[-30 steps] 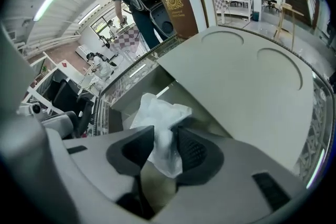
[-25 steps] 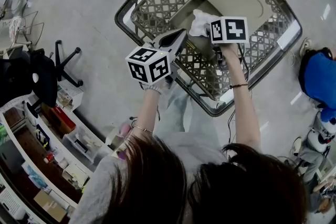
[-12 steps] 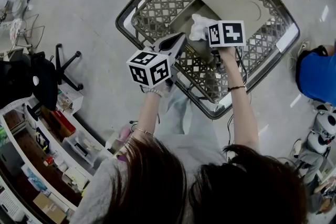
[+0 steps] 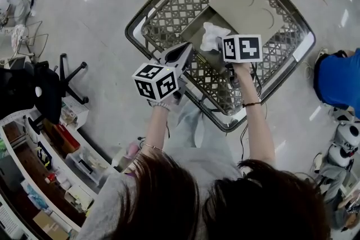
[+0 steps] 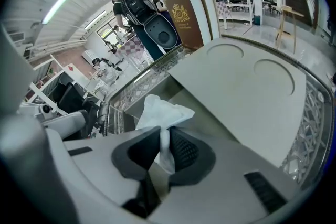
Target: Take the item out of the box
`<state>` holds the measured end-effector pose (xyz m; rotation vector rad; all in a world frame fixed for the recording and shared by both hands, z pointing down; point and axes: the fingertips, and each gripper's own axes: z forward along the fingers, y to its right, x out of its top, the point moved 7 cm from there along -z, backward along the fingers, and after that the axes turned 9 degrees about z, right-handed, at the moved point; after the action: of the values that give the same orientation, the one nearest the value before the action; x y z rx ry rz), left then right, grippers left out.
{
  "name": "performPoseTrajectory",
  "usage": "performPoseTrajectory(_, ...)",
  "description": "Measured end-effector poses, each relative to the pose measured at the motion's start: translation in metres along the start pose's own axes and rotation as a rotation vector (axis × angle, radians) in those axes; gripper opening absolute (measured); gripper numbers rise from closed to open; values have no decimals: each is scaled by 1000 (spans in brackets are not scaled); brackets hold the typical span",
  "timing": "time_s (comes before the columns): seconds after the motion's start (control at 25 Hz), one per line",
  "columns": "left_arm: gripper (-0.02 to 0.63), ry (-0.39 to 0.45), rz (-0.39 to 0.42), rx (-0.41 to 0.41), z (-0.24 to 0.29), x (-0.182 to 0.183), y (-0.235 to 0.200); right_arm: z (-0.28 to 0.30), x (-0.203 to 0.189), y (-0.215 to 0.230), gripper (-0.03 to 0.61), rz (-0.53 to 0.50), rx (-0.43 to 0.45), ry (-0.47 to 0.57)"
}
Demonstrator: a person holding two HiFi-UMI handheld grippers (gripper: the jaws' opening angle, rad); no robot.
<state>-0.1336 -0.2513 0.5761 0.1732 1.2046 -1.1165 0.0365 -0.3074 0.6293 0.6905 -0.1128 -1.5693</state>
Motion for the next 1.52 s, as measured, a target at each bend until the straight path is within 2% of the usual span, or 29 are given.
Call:
performPoseTrajectory(0.6, 17, 59, 63, -14, -33, 29, 23, -67, -6, -25, 69, -36, 57, 169)
performPoseTrajectory(0.8, 17, 81, 94, -31, -43, 41, 35, -95, -11, -37, 69, -70, 80, 266)
performPoseTrajectory(1.24, 17, 145, 180, -68, -61, 74, 63, -144, -16, -56, 69, -119, 127, 411)
performPoseTrajectory(1.52, 17, 203, 230, -92, -79, 94, 83, -178, -14, -67, 69, -157, 192, 533)
